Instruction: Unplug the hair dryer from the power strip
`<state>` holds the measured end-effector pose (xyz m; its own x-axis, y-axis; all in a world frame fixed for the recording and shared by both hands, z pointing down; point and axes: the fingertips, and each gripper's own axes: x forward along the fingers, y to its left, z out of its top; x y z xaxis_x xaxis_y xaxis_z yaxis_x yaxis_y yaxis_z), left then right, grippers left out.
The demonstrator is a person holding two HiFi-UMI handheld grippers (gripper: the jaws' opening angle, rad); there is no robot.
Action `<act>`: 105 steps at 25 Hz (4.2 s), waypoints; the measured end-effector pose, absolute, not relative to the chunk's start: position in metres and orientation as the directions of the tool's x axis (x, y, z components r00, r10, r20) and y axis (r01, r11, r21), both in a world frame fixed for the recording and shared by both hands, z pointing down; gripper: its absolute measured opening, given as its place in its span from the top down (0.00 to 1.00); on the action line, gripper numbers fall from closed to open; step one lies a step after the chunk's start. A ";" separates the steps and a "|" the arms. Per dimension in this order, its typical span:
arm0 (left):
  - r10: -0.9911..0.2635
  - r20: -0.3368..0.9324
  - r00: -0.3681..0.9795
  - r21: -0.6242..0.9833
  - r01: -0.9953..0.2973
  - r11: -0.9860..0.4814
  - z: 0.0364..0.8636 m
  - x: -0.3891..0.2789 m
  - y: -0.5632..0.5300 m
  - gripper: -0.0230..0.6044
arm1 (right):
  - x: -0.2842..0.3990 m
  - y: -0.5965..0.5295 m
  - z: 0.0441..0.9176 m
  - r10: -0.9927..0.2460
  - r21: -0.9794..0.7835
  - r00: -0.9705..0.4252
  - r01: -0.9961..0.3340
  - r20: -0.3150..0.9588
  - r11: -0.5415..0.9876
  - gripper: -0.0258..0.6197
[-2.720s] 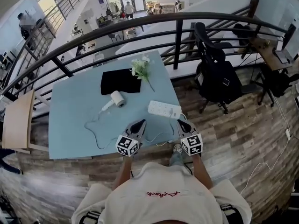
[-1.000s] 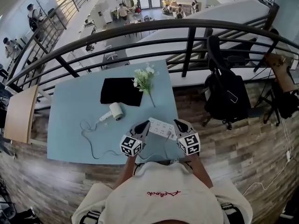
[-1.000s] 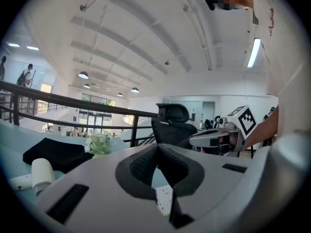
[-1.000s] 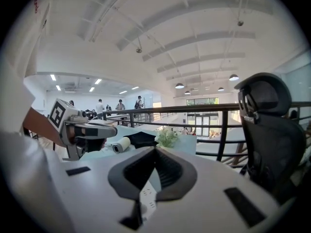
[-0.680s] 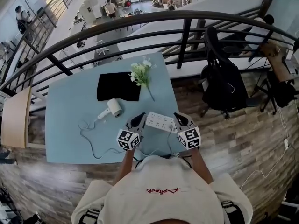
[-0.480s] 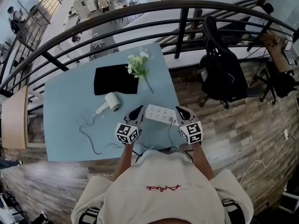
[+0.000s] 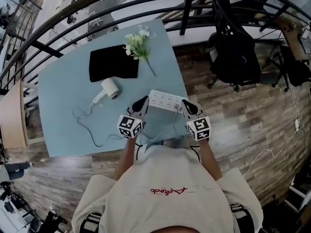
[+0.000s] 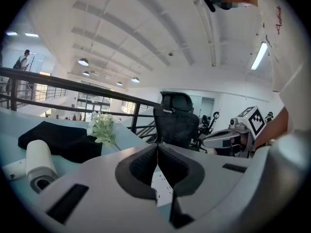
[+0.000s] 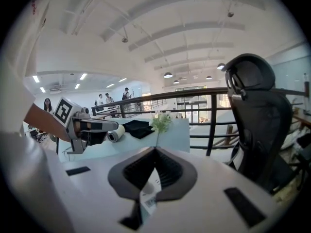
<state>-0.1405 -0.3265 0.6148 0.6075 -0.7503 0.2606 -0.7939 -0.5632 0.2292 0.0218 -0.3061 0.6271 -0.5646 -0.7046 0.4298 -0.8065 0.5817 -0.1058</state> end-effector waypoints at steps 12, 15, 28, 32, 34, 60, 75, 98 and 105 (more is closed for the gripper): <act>-0.704 0.350 0.617 0.249 -0.786 -0.566 0.665 -0.115 -0.302 0.95 | 0.039 -0.273 0.675 -0.642 -0.170 -0.568 -0.802 0.515 0.573 0.93; -0.697 0.361 0.619 0.243 -0.784 -0.571 0.674 -0.108 -0.299 0.95 | 0.039 -0.261 0.683 -0.619 -0.183 -0.580 -0.790 0.530 0.585 0.93; -0.676 0.432 0.596 0.195 -0.794 -0.575 0.707 -0.091 -0.308 0.78 | 0.046 -0.248 0.693 -0.594 -0.196 -0.593 -0.778 0.543 0.597 0.93; -0.669 0.456 0.587 0.170 -0.795 -0.582 0.716 -0.088 -0.312 0.70 | 0.046 -0.248 0.695 -0.591 -0.199 -0.593 -0.777 0.547 0.597 0.93; -0.669 0.463 0.581 0.146 -0.795 -0.589 0.719 -0.086 -0.315 0.69 | 0.045 -0.246 0.696 -0.589 -0.202 -0.595 -0.776 0.547 0.597 0.93; -0.651 0.535 0.539 -0.012 -0.765 -0.644 0.742 -0.075 -0.325 0.69 | 0.030 -0.247 0.707 -0.543 -0.238 -0.638 -0.739 0.546 0.630 0.70; -0.652 0.534 0.539 -0.012 -0.766 -0.643 0.742 -0.074 -0.326 0.69 | 0.023 -0.249 0.722 -0.523 -0.174 -0.606 -0.736 0.600 0.654 0.63; -0.657 0.527 0.539 -0.013 -0.768 -0.640 0.741 -0.075 -0.325 0.69 | 0.004 -0.284 0.745 -0.419 -0.062 -0.497 -0.697 0.760 0.714 0.72; -0.660 0.525 0.537 -0.017 -0.769 -0.639 0.741 -0.076 -0.325 0.69 | -0.002 -0.284 0.745 -0.410 -0.052 -0.486 -0.691 0.771 0.721 0.77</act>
<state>-0.0755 -0.3251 0.7413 0.5373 -0.6598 0.5253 -0.7688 -0.6393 -0.0167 -0.0018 -0.2839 0.7453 -0.4865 -0.4103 0.7714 -0.6910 0.7210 -0.0523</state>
